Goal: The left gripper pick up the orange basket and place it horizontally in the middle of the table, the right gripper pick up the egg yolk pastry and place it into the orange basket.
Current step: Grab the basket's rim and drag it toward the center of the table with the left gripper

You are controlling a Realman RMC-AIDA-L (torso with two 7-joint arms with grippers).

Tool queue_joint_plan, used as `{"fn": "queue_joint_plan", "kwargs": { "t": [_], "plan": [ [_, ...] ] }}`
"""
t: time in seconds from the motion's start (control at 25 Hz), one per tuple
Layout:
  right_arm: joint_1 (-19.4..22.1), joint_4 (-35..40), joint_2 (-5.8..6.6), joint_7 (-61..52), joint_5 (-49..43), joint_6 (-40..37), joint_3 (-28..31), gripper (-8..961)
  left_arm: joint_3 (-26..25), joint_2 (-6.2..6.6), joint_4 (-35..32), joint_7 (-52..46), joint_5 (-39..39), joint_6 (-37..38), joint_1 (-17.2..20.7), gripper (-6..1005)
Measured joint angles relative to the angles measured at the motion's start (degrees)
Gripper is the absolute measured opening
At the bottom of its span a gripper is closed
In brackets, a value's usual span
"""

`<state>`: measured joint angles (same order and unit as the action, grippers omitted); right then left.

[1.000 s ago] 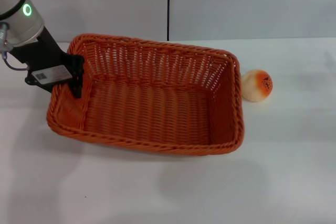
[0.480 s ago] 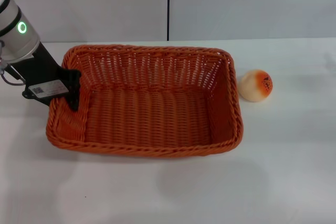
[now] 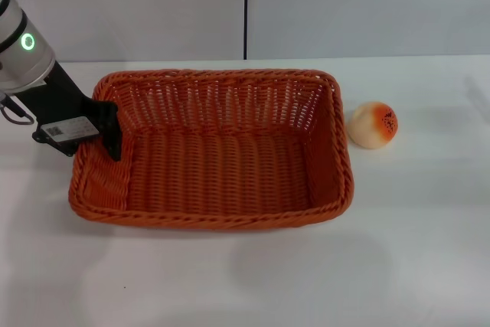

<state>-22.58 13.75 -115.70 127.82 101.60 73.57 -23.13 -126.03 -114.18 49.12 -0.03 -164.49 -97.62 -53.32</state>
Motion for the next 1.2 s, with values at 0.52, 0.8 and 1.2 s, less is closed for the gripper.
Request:
{"fn": "queue_joint_plan", "kwargs": {
  "t": [0.52,0.8,1.2],
  "plan": [
    [-0.11,0.19,-0.85,0.06,0.00,-1.18,0.11,725,0.92,1.19,3.66,2.74,-0.46,1.49,1.59,534],
    [0.21,0.33,-1.05,-0.24,0.00,-1.49,0.11,725,1.58,1.29,8.49,8.55,-0.92,6.92,5.09,571],
    [1.64,3.50,-2.01,-6.32,0.00,-0.79,0.37,726,0.92,1.33,17.93,13.60,0.05,2.74,9.21,569]
  ]
}}
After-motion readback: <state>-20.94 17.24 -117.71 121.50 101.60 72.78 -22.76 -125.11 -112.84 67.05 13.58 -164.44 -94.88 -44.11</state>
